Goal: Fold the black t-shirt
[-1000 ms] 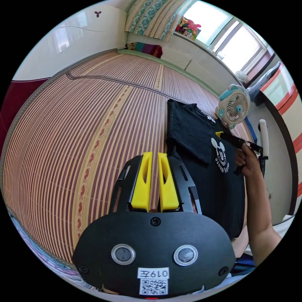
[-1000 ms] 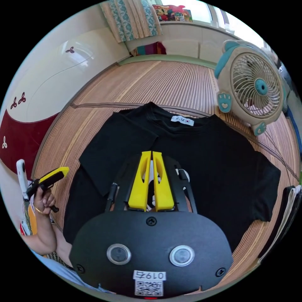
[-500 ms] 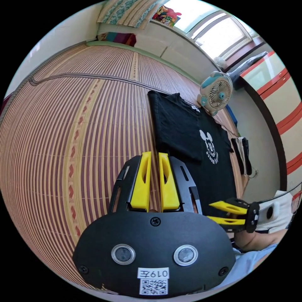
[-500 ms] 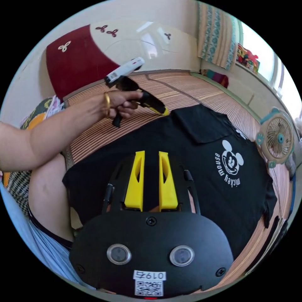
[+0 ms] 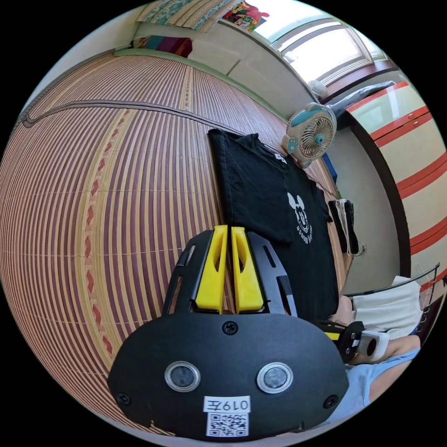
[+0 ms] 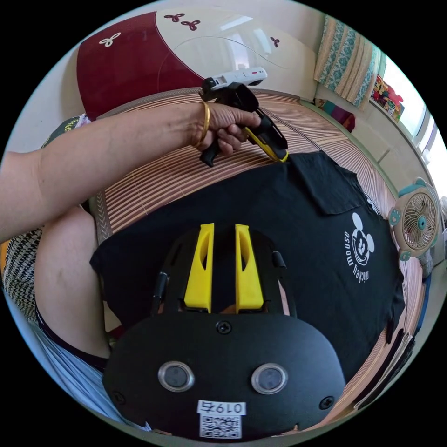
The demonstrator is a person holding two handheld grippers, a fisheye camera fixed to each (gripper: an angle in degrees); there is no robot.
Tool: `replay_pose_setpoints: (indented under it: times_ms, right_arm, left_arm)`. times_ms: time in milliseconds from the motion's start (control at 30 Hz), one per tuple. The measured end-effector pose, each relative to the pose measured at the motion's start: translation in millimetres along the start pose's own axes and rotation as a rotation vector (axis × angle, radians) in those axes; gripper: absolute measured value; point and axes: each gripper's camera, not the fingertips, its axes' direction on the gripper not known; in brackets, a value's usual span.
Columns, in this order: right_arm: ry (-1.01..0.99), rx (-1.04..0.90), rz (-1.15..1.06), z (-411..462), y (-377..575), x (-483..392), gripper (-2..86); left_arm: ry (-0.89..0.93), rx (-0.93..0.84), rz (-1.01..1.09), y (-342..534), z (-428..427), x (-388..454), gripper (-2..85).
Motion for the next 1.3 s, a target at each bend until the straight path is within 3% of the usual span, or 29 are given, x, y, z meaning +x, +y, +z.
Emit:
replay_pose_setpoints:
  times_ms: [533,733,1000,1300]
  right_arm:
    - [0.006,-0.01,0.029,-25,5,-19,7.3]
    - [-0.008,0.004,0.046,-31,9,-20,7.3]
    - [-0.001,0.006,0.05,-37,13,-23,7.2]
    - [0.0,0.009,0.054,-40,17,-22,7.1]
  left_arm:
    - [-0.239,-0.052,0.203,-6,-5,40,0.7]
    - [-0.181,-0.033,0.173,-3,-9,45,0.9]
    - [-0.265,-0.043,0.244,0,-1,67,0.9]
    - [-0.69,-0.055,0.588,33,22,141,0.7]
